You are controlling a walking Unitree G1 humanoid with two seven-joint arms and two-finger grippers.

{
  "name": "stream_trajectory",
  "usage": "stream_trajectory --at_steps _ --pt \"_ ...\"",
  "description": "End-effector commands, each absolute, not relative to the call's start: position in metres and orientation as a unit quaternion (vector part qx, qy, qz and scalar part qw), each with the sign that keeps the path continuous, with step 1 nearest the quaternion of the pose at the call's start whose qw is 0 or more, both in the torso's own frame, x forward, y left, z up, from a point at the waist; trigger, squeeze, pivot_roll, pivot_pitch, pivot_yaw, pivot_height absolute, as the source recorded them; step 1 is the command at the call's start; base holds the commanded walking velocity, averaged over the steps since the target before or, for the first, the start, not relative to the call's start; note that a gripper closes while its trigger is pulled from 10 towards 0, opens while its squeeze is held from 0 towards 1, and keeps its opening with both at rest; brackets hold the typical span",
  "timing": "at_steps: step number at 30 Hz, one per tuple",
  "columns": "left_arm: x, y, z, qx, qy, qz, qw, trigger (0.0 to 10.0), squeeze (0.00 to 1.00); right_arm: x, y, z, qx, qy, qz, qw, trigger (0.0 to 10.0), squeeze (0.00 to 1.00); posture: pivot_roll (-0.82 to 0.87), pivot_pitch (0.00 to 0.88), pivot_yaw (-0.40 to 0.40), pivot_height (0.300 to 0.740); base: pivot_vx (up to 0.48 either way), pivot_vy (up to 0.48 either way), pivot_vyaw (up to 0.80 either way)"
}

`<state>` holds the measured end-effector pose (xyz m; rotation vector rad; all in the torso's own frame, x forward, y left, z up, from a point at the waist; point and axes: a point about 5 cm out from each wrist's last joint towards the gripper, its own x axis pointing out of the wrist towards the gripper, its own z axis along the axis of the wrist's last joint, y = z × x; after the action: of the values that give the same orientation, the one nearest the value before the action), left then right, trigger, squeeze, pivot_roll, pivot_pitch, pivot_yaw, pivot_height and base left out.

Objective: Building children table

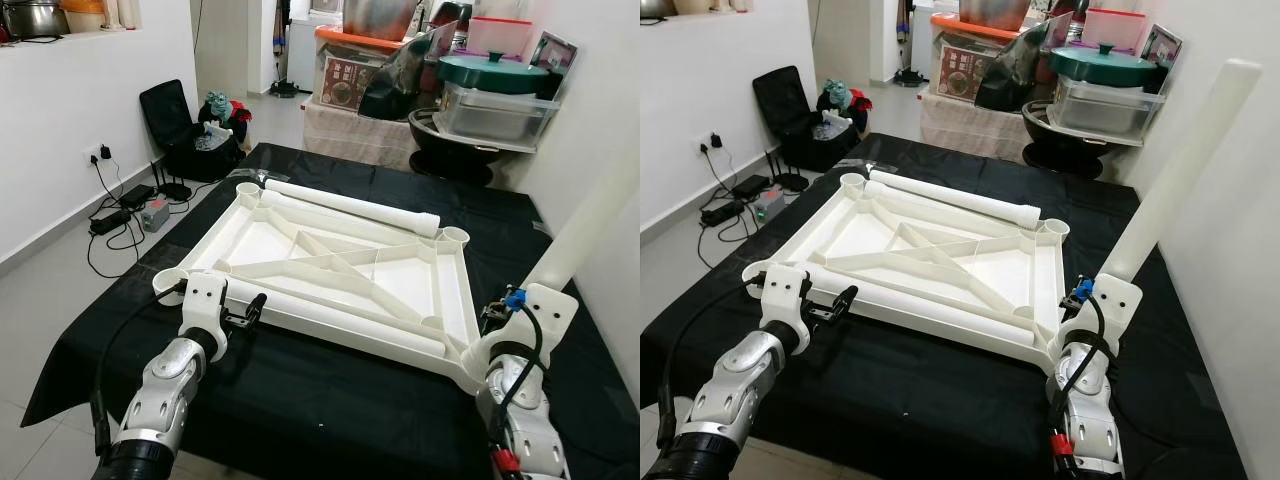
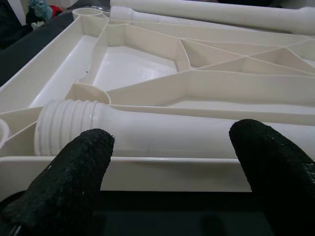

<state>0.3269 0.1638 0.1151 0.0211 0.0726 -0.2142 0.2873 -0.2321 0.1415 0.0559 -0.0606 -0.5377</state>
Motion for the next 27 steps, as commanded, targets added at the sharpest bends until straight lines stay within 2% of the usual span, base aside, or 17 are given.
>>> stream_trajectory --at_steps 1,8,27 --pt "0.327 0.164 0.111 0.016 0.044 -0.109 0.993 10.0 0.0 0.278 -0.246 0.117 0.021 0.03 -0.291 0.956 10.0 0.0 0.01 0.0 -0.071 0.74 0.0 0.0 0.0" --pt "0.327 0.162 0.11 0.016 0.045 -0.113 0.992 10.0 0.0 0.285 -0.245 0.151 0.003 -0.03 -0.265 0.964 10.0 0.0 0.01 0.0 -0.067 0.74 0.0 0.0 0.0" --pt "0.328 0.16 0.108 0.015 0.047 -0.117 0.992 10.0 0.0 0.288 -0.246 0.181 0.0 -0.06 -0.227 0.972 10.0 0.0 0.0 0.0 -0.062 0.74 0.0 0.0 0.0"
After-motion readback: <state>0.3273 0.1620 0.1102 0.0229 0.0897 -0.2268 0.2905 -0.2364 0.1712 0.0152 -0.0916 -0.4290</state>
